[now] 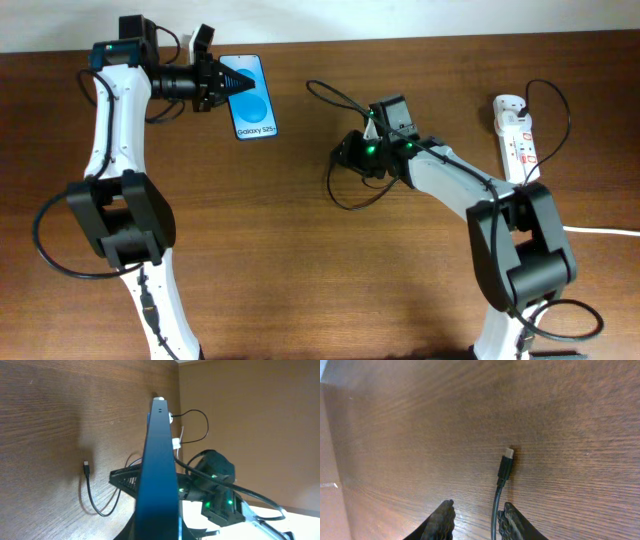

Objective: Plug charger to phone and switch on socket
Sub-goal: 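Grasp the black USB-C cable end with the right gripper, then insert the USB-C plug into the phone's bottom port with right gripper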

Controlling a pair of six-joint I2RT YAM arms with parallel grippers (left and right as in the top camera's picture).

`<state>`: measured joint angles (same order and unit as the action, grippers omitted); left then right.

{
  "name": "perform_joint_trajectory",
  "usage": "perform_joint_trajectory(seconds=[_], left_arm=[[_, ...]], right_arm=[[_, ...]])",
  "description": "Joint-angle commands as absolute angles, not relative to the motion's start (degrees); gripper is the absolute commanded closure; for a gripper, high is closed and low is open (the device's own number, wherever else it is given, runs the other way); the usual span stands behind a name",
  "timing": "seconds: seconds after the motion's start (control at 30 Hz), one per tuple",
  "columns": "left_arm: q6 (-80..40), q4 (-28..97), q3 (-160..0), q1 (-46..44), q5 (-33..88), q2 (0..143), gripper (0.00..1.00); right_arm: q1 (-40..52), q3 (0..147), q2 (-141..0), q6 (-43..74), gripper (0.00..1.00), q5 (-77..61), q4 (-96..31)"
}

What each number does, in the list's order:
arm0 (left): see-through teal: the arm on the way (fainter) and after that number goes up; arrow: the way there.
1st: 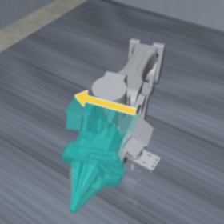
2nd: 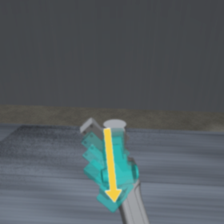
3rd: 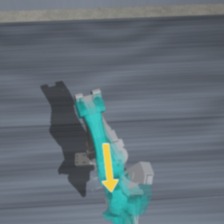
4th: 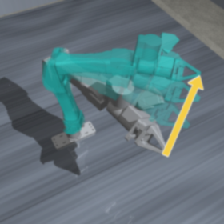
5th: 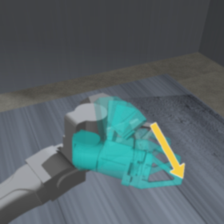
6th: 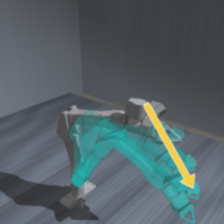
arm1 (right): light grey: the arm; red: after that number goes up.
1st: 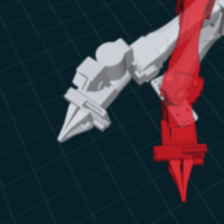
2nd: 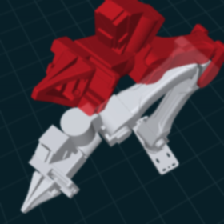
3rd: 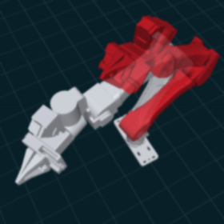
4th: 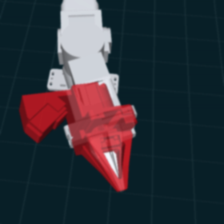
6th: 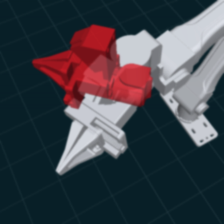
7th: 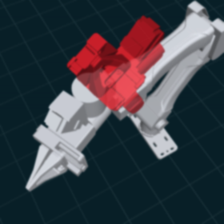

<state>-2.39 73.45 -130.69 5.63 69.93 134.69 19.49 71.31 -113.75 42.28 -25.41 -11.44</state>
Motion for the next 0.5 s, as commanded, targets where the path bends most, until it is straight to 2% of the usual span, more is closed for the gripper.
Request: perform_joint_trajectory(seconds=[0.0,0.47], left_arm=[[-3.27,73.36,-131.04,5.52,73.30,134.19,1.00],[-3.27,74.65,-131.04,5.52,73.32,134.19,1.00]], right_arm=[[19.55,71.59,-117.54,42.44,0.66,-29.63,-11.27],[21.10,71.59,-123.39,40.93,0.68,-29.74,-7.88]])
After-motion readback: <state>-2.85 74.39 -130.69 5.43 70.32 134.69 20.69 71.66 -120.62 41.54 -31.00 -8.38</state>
